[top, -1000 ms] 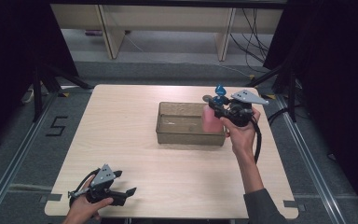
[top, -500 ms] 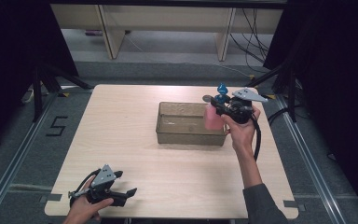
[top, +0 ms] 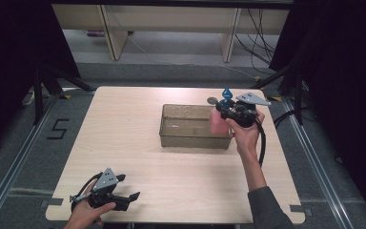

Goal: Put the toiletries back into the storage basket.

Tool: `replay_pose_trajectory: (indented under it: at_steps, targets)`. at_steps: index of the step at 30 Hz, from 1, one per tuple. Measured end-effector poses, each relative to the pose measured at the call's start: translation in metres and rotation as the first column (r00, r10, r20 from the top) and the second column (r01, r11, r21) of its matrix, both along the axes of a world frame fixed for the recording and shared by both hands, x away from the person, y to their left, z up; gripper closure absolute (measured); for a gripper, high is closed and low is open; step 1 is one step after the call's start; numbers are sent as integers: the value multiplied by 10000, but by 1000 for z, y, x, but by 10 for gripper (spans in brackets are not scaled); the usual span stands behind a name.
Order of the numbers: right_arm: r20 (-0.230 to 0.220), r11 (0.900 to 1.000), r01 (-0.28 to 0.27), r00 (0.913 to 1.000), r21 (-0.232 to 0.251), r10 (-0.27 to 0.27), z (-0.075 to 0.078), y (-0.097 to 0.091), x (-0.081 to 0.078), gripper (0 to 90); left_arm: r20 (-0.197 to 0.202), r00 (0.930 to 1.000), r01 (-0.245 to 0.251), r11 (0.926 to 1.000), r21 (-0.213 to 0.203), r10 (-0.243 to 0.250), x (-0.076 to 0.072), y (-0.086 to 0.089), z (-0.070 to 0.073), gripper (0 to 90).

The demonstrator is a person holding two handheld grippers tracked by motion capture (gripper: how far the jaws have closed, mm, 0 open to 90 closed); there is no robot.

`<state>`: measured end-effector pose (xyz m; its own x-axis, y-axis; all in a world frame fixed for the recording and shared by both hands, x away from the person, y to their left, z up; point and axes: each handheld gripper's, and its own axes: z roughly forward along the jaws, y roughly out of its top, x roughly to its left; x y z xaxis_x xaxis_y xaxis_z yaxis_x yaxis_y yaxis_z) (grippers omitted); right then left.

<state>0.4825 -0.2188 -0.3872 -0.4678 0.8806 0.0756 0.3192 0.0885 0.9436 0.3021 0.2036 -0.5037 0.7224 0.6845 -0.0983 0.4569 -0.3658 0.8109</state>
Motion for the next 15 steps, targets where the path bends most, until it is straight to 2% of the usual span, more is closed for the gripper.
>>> replay_pose_trajectory:
  at_steps: [1, 4, 9, 10, 12, 13, 14, 15]
  targets:
    - [-82, 10000, -17, 10000, 74, 18, -2, 0, 1, 536, -12, 10000, -14, 10000, -77, 14, 0, -1, 0, 147]
    - [-55, 9999, 22, 10000, -144, -23, -4, -2, 2, 536, -10, 10000, 12, 10000, 26, -12, 0, 0, 0, 147]
    - [-112, 10000, -30, 9999, -13, 30, -7, -1, 2, 536, -28, 10000, -34, 10000, -57, 34, 1, 0, 0, 147]
    - [29, 9997, 10, 10000, -246, -9, -8, -3, 3, 536, -39, 10000, -39, 10000, -70, 38, 0, 0, 0, 147]
    - [-351, 10000, 61, 9994, 13, -61, -9, -1, 1, 536, -27, 10000, -45, 9999, -96, 45, 0, 0, 0, 147]
    - [-84, 9998, 18, 10000, -173, -20, -11, -2, 2, 536, 8, 10000, -47, 9999, 108, 47, 1, 1, 1, 147]
    - [-108, 9998, 4, 9999, -186, -6, -12, -2, 2, 536, 27, 10000, -72, 9999, 73, 72, 1, 1, 1, 147]
    - [-62, 9995, -43, 10000, -298, 41, -13, -3, 3, 536, 59, 10000, -37, 9995, 320, 35, 1, 3, 2, 147]
